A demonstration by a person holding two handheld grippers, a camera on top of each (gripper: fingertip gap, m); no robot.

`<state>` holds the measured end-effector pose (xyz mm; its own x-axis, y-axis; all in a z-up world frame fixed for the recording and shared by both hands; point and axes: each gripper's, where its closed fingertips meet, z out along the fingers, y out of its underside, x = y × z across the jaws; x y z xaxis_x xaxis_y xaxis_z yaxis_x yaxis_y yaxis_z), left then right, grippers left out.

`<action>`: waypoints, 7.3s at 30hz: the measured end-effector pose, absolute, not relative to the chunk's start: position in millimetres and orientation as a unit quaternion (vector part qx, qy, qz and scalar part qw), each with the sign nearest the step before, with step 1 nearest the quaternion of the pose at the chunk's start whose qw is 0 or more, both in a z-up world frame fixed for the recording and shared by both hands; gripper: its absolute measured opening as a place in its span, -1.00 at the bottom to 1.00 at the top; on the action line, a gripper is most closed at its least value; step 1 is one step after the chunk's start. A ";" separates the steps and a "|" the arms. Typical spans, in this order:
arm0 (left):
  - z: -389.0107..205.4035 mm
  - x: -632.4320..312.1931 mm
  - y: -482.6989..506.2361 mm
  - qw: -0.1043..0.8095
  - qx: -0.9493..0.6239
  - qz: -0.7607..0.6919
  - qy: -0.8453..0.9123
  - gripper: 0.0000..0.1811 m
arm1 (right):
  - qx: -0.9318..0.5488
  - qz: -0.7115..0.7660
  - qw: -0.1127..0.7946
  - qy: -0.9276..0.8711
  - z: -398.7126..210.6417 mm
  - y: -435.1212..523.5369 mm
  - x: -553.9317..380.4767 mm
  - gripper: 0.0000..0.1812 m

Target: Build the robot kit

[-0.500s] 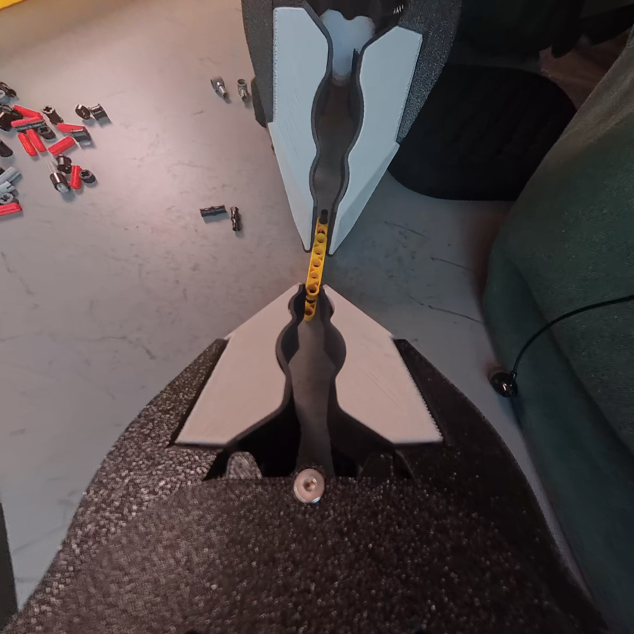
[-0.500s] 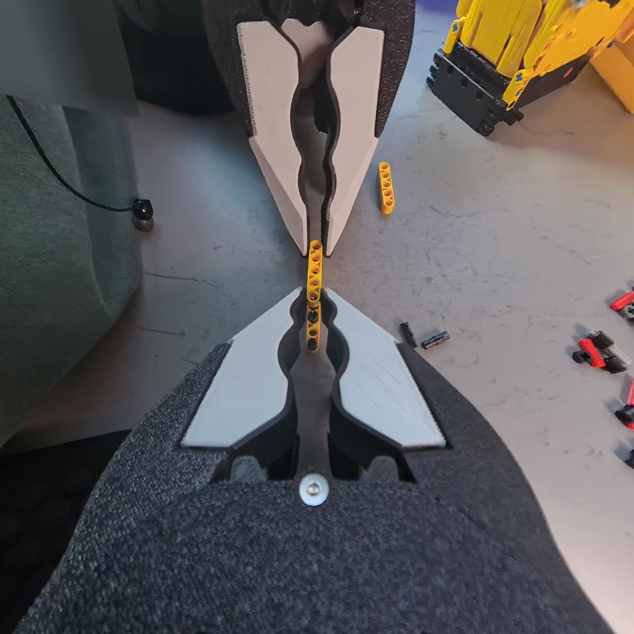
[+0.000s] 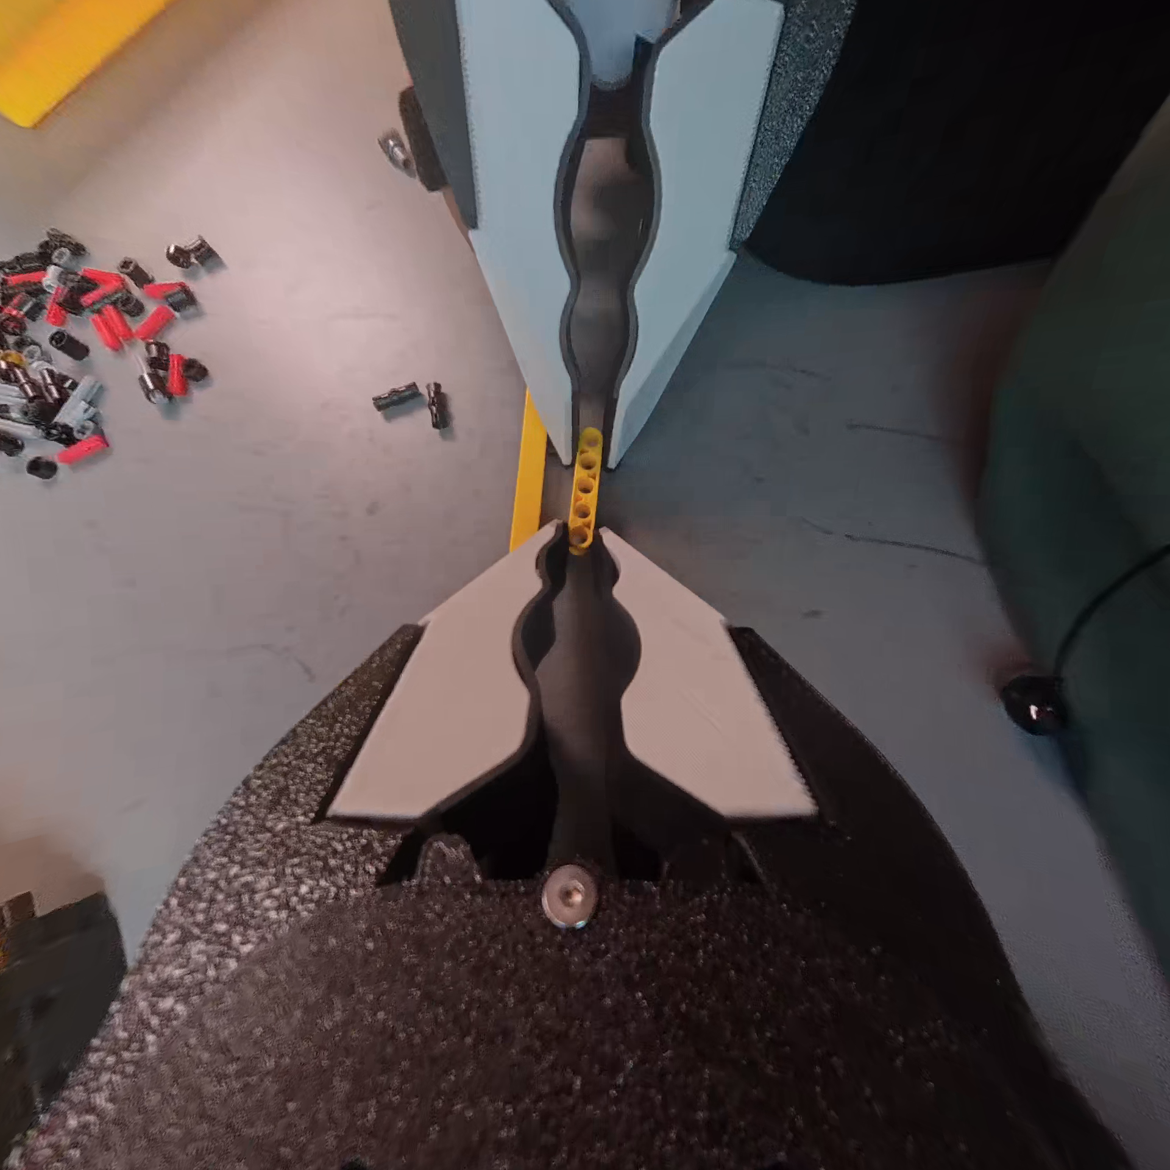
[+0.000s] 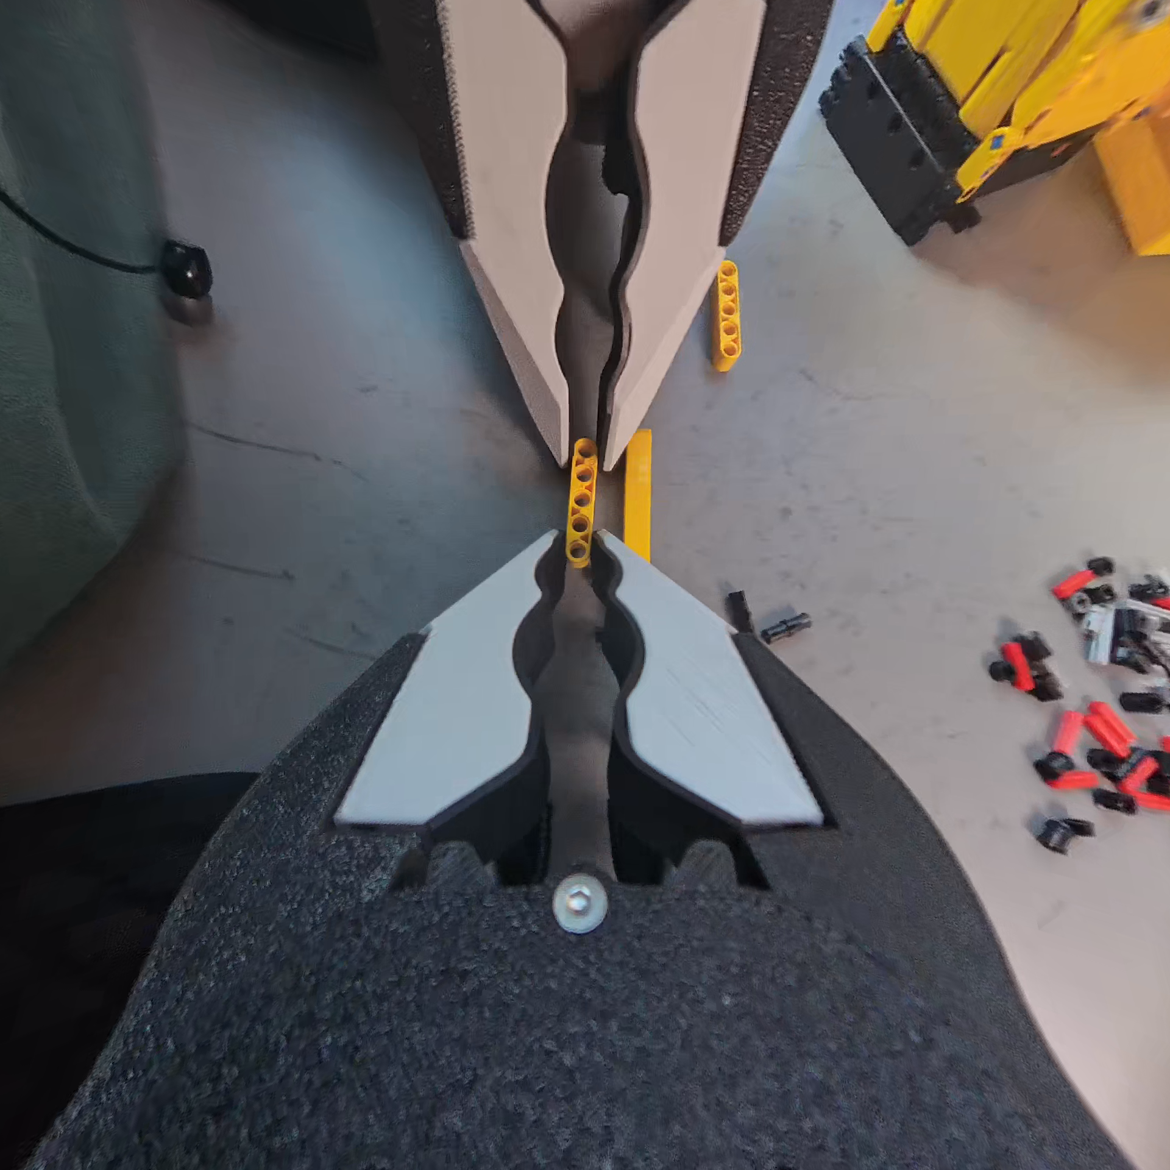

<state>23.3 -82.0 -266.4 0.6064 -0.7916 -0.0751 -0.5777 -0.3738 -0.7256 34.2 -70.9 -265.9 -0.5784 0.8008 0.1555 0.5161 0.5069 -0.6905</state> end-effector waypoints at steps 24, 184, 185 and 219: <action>-260.8 9.9 -93.1 0.374 -0.809 -0.160 0.424 -0.93 | -0.392 0.310 0.223 -0.837 -261.5 -67.0 33.9 -0.77; -252.5 27.5 -85.6 0.377 -0.827 -0.216 0.356 -0.93 | -0.405 0.351 0.157 -0.829 -248.4 -59.1 65.5 -0.78; -247.8 23.9 -83.9 0.387 -0.826 -0.217 0.348 -0.93 | -0.406 0.352 0.151 -0.830 -249.3 -61.5 67.6 -0.78; -250.0 49.0 -102.5 0.376 -0.798 -0.218 0.419 -0.93 | -0.403 0.366 0.228 -0.807 -239.8 -90.3 55.4 -0.91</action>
